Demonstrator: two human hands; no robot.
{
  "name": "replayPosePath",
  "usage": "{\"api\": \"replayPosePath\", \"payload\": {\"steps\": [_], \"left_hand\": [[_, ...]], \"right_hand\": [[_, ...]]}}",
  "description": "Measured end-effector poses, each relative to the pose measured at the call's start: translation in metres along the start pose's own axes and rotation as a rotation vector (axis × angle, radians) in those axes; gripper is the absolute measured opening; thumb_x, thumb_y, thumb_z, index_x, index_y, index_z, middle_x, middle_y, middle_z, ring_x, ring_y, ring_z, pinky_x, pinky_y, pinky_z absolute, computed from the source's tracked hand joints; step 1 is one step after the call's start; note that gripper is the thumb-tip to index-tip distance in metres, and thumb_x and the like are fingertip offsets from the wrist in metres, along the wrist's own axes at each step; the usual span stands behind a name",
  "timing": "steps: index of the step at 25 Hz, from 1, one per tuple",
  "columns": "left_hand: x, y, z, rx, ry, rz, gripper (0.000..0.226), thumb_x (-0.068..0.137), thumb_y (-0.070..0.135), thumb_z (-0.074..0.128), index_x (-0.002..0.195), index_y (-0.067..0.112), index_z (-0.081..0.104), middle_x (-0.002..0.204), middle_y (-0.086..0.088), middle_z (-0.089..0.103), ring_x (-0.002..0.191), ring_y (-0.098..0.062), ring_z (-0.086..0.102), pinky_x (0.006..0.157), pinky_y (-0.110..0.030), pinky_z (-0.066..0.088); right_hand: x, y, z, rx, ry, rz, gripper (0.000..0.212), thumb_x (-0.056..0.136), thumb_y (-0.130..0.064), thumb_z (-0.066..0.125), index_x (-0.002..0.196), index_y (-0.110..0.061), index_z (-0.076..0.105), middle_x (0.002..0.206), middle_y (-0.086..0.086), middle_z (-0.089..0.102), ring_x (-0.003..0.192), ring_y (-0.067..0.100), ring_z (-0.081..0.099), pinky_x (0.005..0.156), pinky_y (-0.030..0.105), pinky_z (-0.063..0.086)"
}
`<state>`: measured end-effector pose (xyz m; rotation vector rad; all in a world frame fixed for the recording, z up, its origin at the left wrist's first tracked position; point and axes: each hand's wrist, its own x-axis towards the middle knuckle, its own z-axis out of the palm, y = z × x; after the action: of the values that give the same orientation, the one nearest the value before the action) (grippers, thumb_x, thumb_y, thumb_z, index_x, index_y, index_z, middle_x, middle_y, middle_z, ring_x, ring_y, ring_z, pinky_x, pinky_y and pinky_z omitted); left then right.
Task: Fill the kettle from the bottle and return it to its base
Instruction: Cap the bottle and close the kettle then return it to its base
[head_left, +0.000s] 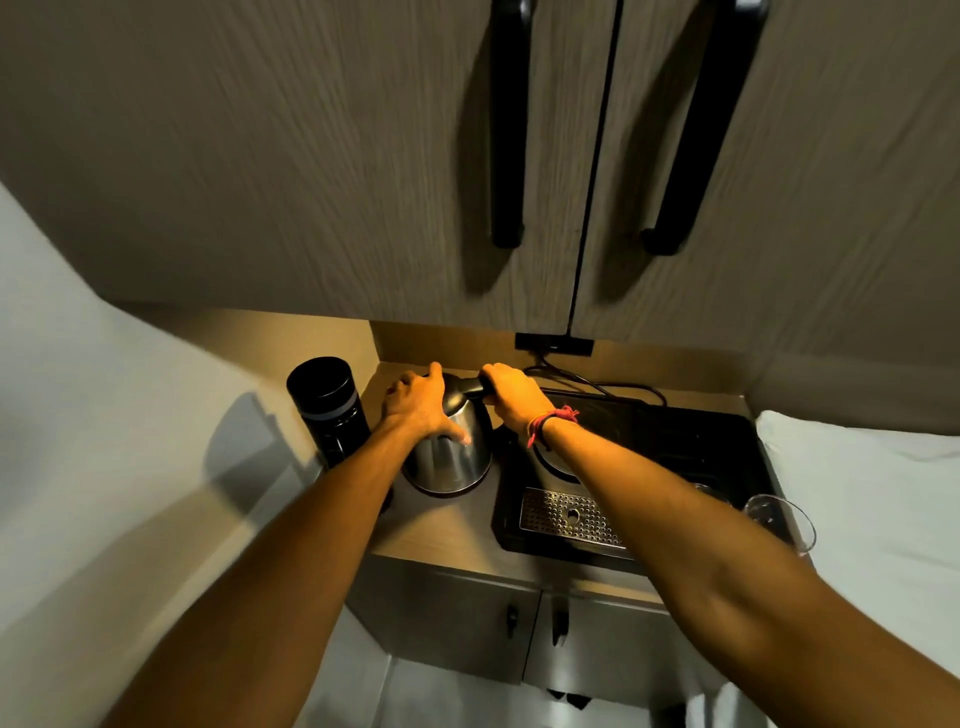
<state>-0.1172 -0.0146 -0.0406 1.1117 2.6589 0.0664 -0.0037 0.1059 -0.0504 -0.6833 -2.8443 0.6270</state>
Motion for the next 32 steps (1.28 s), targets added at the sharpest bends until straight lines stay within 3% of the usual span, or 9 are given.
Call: {"api": "replayPosePath", "payload": {"steps": [8,9,11,12,14,16,19,27,32], "left_hand": [[-0.003,0.063,-0.043,-0.003,0.187,0.139,0.100,0.056,0.057,0.089,0.132,0.009,0.043,0.139,-0.028,0.044,0.130,-0.046,0.040,0.096,-0.055,0.044],[-0.002,0.075,-0.046,-0.003,0.192,0.170,0.096,0.057,0.060,0.088,0.129,0.010,0.048,0.137,-0.024,0.049,0.129,-0.044,0.043,0.096,-0.053,0.045],[-0.003,0.098,-0.047,-0.016,0.197,0.242,0.079,0.057,0.066,0.084,0.108,0.012,0.057,0.122,-0.017,0.062,0.120,-0.040,0.054,0.089,-0.045,0.047],[-0.004,0.110,-0.046,-0.018,0.199,0.273,0.074,0.056,0.068,0.083,0.097,0.013,0.056,0.113,-0.014,0.065,0.112,-0.038,0.059,0.084,-0.042,0.048],[-0.004,0.135,-0.042,-0.022,0.186,0.332,0.076,0.054,0.071,0.082,0.097,0.013,0.058,0.110,-0.013,0.067,0.108,-0.037,0.062,0.085,-0.042,0.050],[-0.003,0.156,-0.035,-0.024,0.160,0.361,0.091,0.051,0.070,0.084,0.115,0.013,0.057,0.121,-0.016,0.063,0.115,-0.039,0.058,0.093,-0.046,0.051],[-0.004,0.176,-0.016,-0.009,0.126,0.377,0.106,0.049,0.067,0.087,0.131,0.015,0.045,0.123,-0.020,0.056,0.117,-0.041,0.054,0.094,-0.051,0.050],[0.003,0.177,-0.004,0.011,0.115,0.424,0.115,0.052,0.070,0.084,0.143,0.018,0.035,0.129,-0.018,0.053,0.121,-0.040,0.052,0.099,-0.054,0.044],[-0.003,0.165,0.010,-0.088,0.164,0.412,0.129,0.051,0.071,0.084,0.147,0.008,0.026,0.148,-0.011,0.043,0.138,-0.035,0.040,0.111,-0.062,0.028]], "right_hand": [[-0.035,0.019,-0.078,0.092,0.145,0.123,0.025,0.088,-0.007,0.055,0.109,-0.001,0.066,0.112,0.020,0.070,0.106,0.036,0.064,0.086,0.040,0.048],[-0.044,0.027,-0.089,0.081,0.153,0.181,0.023,0.091,-0.006,0.051,0.095,-0.001,0.073,0.098,0.018,0.075,0.097,0.027,0.070,0.083,0.037,0.050],[-0.062,0.046,-0.105,0.088,0.120,0.318,0.059,0.093,0.001,0.042,0.041,-0.007,0.069,0.052,0.006,0.071,0.061,0.002,0.071,0.062,0.022,0.046],[-0.072,0.052,-0.112,0.148,0.120,0.349,0.063,0.093,0.003,0.041,0.036,-0.012,0.064,0.051,0.008,0.070,0.062,0.001,0.071,0.058,0.022,0.042],[-0.084,0.068,-0.122,0.091,0.193,0.374,0.031,0.094,-0.001,0.048,0.077,-0.006,0.073,0.092,0.022,0.075,0.098,0.025,0.071,0.072,0.031,0.045],[-0.090,0.081,-0.124,0.142,0.214,0.337,0.023,0.092,0.003,0.052,0.110,0.004,0.067,0.113,0.026,0.068,0.109,0.035,0.064,0.090,0.041,0.049],[-0.106,0.097,-0.121,0.085,0.199,0.337,0.028,0.090,0.007,0.055,0.118,0.007,0.060,0.120,0.025,0.061,0.112,0.036,0.059,0.097,0.043,0.045],[-0.113,0.113,-0.105,0.149,0.207,0.358,0.041,0.096,-0.006,0.055,0.136,-0.003,0.051,0.134,0.018,0.054,0.122,0.035,0.055,0.103,0.042,0.044],[-0.127,0.114,-0.083,-0.011,0.233,0.427,0.068,0.101,-0.029,0.046,0.157,-0.007,0.014,0.166,0.010,0.013,0.154,0.027,0.017,0.125,0.042,0.021]]}}
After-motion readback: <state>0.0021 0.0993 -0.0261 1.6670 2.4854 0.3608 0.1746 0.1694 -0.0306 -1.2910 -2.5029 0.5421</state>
